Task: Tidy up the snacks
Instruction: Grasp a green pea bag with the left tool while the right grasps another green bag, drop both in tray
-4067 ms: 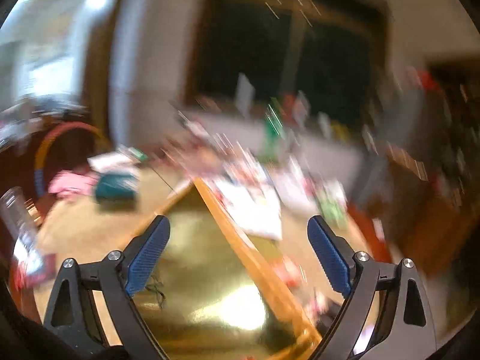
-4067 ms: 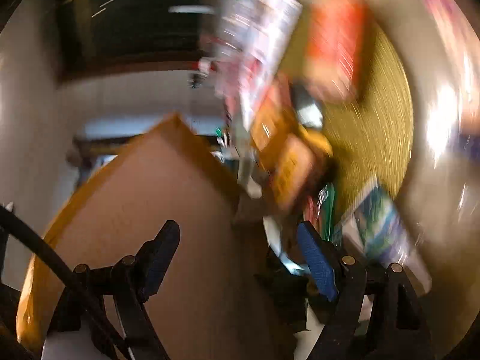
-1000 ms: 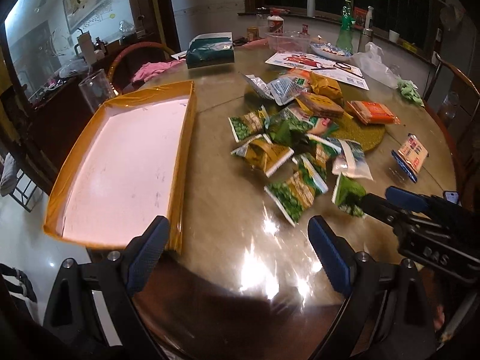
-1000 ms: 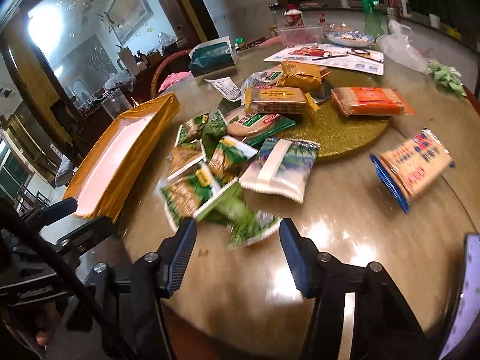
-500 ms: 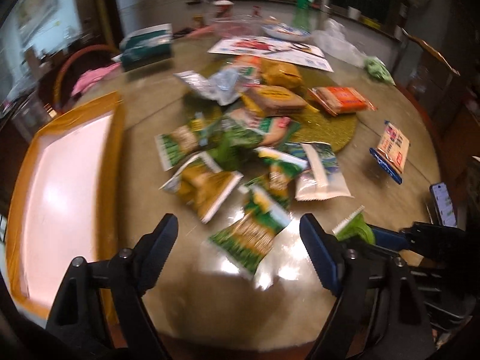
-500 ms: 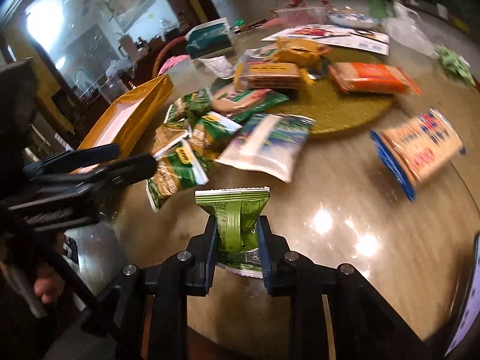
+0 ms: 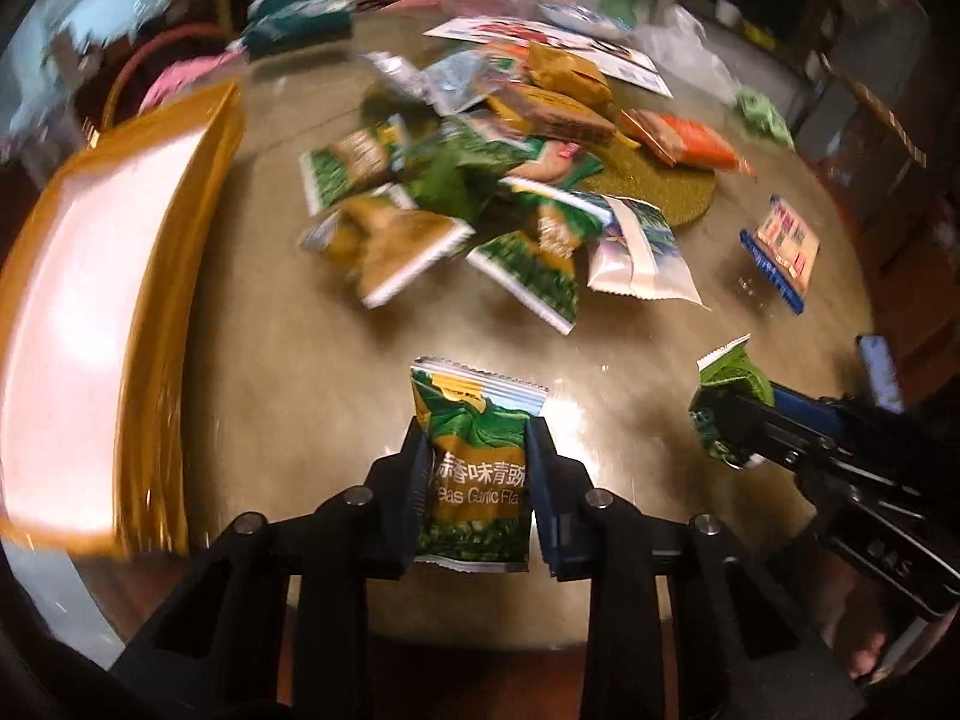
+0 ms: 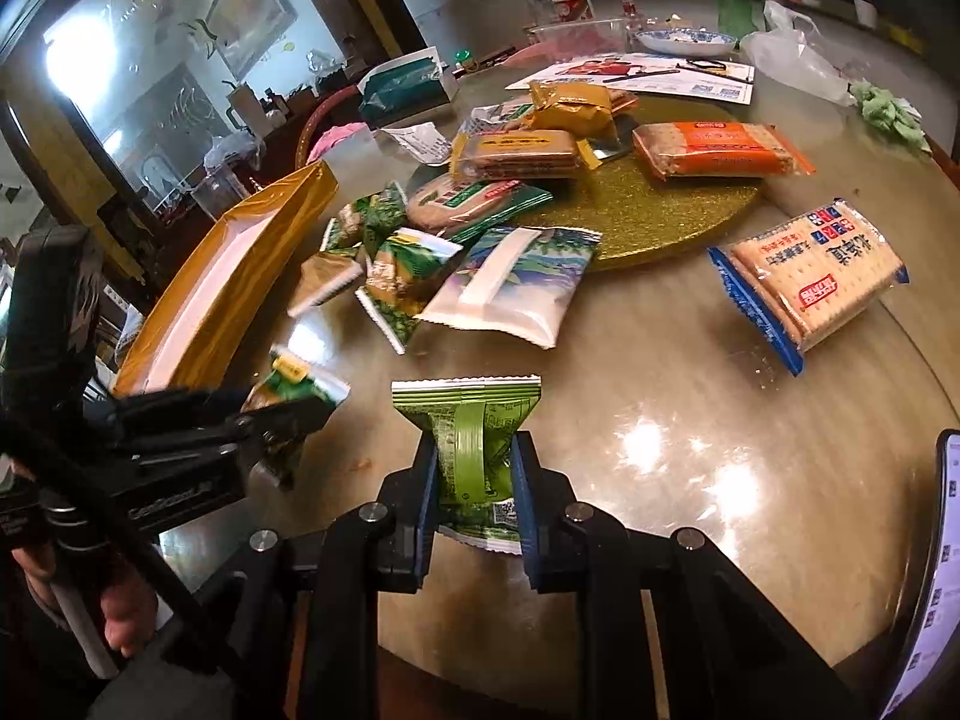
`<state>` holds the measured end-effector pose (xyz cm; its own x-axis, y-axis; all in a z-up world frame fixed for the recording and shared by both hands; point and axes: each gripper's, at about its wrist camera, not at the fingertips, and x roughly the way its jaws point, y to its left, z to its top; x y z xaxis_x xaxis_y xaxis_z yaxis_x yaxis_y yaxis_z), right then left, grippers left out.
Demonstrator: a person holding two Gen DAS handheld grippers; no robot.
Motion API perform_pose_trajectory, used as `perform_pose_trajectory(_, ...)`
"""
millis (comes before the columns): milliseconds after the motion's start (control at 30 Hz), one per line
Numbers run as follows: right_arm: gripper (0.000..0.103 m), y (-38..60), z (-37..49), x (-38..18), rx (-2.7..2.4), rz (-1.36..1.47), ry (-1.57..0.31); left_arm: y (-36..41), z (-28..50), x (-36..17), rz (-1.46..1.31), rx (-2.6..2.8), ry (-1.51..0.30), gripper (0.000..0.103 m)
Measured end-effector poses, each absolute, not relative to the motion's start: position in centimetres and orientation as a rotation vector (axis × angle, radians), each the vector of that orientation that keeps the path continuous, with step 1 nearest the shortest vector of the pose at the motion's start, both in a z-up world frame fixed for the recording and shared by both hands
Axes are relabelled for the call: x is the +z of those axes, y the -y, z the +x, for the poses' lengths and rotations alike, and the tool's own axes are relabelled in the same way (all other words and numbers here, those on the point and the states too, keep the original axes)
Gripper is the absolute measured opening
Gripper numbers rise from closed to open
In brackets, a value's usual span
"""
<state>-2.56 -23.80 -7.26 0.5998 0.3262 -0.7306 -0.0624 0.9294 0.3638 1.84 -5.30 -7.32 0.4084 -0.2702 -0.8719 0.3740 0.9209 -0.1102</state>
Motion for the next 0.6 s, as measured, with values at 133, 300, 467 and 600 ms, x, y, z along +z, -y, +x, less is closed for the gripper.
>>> perform_pose_trajectory(133, 0.02, 22.4, -3.0, -5.8, 0.261, 0.293, -0.865, 2.2, 0.7, -5.1, -0.017, -0.409, -1.055, 0.032)
perform_pose_trajectory(300, 0.02, 18.6, -2.2, -3.2, 0.363, 0.264, -0.817, -3.1, 0.2, -0.4, -0.122, -0.359, -0.948, 0.032)
perform_pose_trajectory(467, 0.02, 11.2, 1.5, -0.7, 0.531, 0.199, -0.789, -10.3, 2.4, 1.0, -0.186, -0.172, -0.894, 0.032)
perform_pose_trajectory(600, 0.02, 5.2, 5.1, -1.1, 0.614, 0.164, -0.816, -15.3, 4.8, -0.8, -0.226, -0.043, -0.903, 0.032)
